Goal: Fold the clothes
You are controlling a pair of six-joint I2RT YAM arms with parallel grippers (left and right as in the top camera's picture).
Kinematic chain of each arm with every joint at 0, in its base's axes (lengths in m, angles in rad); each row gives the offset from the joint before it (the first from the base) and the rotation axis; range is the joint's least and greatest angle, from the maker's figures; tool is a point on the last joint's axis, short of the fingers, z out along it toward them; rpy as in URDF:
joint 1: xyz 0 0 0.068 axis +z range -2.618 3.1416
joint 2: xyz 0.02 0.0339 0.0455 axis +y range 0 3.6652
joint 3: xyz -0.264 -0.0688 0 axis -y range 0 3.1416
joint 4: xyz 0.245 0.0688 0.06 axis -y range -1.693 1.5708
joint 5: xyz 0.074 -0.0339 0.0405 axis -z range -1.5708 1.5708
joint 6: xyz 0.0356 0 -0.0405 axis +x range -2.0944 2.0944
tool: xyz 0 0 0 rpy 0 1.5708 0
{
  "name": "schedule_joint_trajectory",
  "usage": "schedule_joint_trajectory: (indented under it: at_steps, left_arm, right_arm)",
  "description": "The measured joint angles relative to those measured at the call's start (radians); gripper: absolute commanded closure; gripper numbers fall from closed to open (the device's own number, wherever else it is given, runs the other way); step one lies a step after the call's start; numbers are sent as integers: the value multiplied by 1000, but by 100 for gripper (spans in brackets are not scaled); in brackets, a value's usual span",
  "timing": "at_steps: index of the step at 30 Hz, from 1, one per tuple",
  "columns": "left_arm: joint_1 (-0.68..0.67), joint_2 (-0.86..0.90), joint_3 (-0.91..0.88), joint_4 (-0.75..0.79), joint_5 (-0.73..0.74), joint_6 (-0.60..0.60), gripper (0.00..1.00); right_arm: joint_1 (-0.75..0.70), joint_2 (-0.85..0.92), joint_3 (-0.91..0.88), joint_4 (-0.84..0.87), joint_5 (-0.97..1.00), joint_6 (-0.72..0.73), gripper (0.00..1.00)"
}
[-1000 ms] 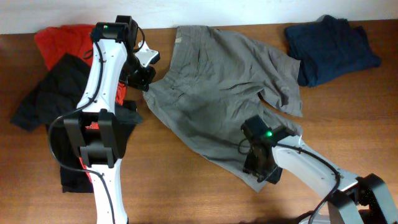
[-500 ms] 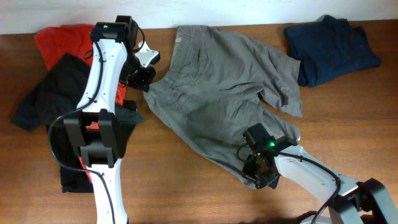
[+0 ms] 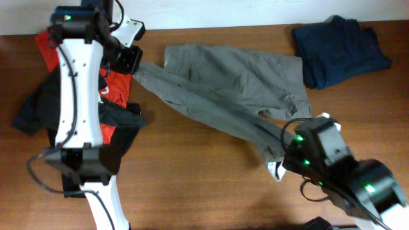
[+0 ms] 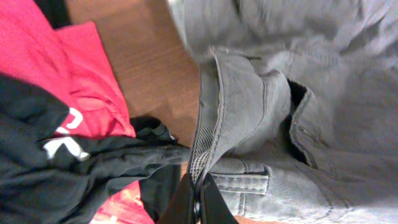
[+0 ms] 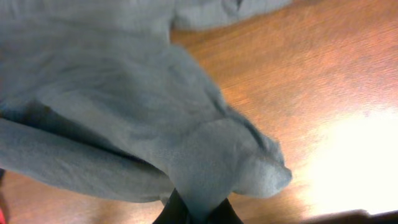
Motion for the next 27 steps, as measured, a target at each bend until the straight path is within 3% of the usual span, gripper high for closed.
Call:
schedule_joint_trajectory:
  at_steps: [8, 15, 21, 27]
  left_arm:
    - [-4, -178, -2, -4, 14, -8, 99]
    - [-4, -267, -85, -3, -11, -38, 99]
    - [-1, -267, -227, 130, -51, -50, 99]
    - [2, -266, -412, 360, -66, -53, 99]
  right_arm:
    - [2, -49, 90, -129, -1, -17, 96]
    - [2, -96, 121, -114, 16, -37, 96]
    - [2, 84, 122, 70, 160, -117, 96]
    - [-31, 393, 123, 291, 262, -207, 96]
